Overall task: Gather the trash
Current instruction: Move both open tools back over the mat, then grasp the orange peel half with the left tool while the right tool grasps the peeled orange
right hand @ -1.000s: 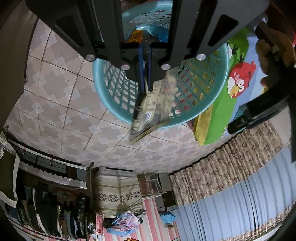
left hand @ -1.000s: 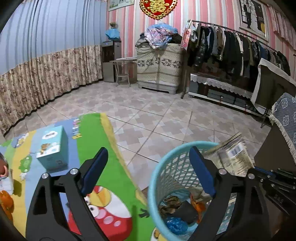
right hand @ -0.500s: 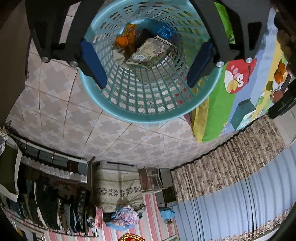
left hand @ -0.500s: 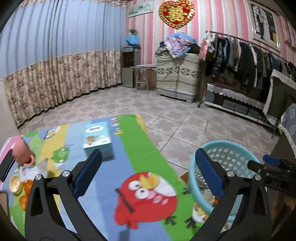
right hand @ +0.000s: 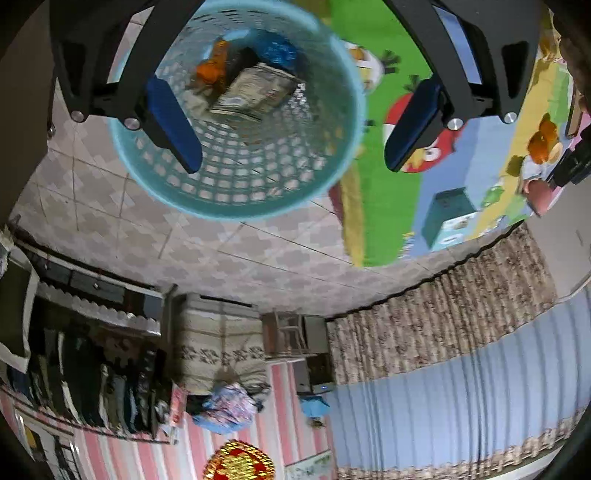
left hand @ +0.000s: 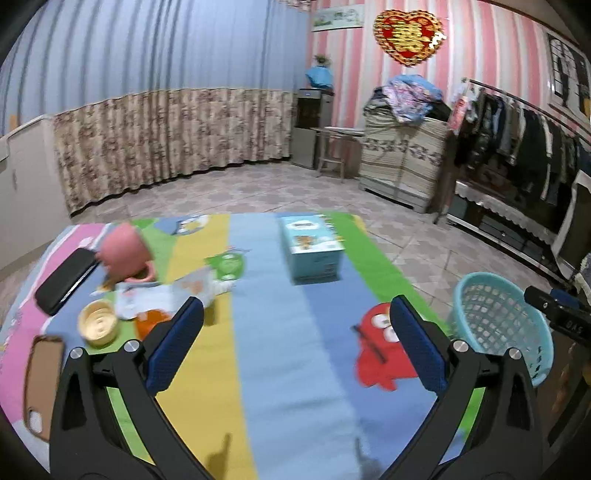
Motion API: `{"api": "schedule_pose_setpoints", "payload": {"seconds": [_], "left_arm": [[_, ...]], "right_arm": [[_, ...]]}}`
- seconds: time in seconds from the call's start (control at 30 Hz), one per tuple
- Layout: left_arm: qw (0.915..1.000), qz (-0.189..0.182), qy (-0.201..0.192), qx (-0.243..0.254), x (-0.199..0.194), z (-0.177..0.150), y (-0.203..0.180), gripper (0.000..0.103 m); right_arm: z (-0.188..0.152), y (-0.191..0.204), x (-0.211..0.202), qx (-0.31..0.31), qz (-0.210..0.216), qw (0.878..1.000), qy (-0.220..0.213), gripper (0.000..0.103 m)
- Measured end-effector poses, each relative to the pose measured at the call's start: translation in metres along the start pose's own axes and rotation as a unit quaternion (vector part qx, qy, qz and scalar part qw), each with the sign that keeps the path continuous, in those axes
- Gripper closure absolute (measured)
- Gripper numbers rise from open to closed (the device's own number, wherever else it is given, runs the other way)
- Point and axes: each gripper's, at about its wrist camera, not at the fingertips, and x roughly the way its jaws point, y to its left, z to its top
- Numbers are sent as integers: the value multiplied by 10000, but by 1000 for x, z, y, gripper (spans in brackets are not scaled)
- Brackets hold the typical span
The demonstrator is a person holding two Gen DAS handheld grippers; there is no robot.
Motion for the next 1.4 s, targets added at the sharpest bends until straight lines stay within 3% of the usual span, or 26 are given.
{"api": "schedule_pose_setpoints", "payload": {"seconds": [0.2,0.5,0.73,0.93,1.1,1.17,1.23,1.4], "left_arm": [[9990,456,-34,-25,-12,-12,37,6],[9947,940,397,-147,-13,-46,106,6],[9913,1022,752,-360,-1,-65,142,6],[9912,840,960,-363,26,-56,145,6],[9896,471,1326,-290,53,-50,140,26],[9869,385,1535,-314,64,-50,140,45],[9857,248,1641,-302,68,-51,139,57],[9893,199,1410,-330,54,-51,143,63]], "right_arm": [[-4,42,-6,-58,409,9991,5,6],[-13,86,4,-350,620,9972,242,6],[-25,118,17,-672,569,9951,451,6],[-31,139,24,-883,398,9939,532,6],[-35,142,28,-861,347,9936,644,6],[-36,143,29,-793,391,9937,686,6],[-38,146,29,-741,448,9936,730,6],[-45,163,29,-738,603,9919,843,6]]}}
